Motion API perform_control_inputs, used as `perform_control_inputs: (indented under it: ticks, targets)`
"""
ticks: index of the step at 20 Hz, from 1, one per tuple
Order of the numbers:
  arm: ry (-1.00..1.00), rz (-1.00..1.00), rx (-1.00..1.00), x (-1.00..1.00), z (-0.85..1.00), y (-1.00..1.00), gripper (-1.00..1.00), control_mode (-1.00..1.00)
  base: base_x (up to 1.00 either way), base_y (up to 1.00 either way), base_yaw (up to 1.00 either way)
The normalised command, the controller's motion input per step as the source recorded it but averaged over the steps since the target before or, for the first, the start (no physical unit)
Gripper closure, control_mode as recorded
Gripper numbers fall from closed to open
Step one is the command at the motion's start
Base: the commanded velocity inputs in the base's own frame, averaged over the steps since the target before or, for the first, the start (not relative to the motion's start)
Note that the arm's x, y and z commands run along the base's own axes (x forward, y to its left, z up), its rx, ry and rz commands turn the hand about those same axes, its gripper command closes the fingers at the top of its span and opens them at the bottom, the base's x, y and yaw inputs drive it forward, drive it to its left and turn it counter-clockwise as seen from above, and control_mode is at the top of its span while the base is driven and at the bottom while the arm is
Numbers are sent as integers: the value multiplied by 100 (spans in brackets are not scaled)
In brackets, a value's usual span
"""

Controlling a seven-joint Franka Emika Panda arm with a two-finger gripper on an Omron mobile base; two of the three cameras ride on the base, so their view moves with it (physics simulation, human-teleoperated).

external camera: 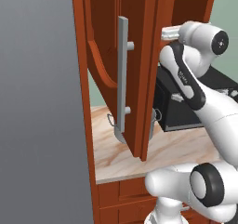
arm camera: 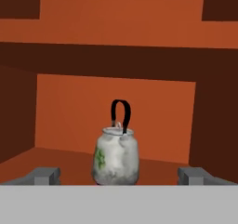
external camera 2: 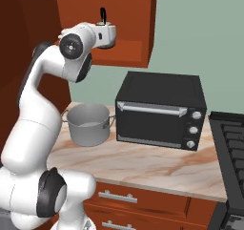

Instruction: Pick the kettle from the cabinet and place it on a stove burner. Then pick the pot from the counter and place it on another stove burner. Finally, turn both burners on.

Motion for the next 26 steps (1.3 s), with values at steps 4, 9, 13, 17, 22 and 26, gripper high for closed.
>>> perform_control_inputs:
  ticks: [4,9,13,17,22,26]
  targets:
    - [0,0,0,33,2,0,-100,-100,0,0,0]
    - [0,0,0,36,0,-2,-100,-100,0,0,0]
    - [0,0,0,36,0,0,-100,-100,0,0,0]
    - [0,0,0,34,0,0,-100,-100,0,0,0]
    - [0,0,0,43,3,0,-100,-100,0,0,0]
    - [0,0,0,39,1,0,-100,-100,0,0,0]
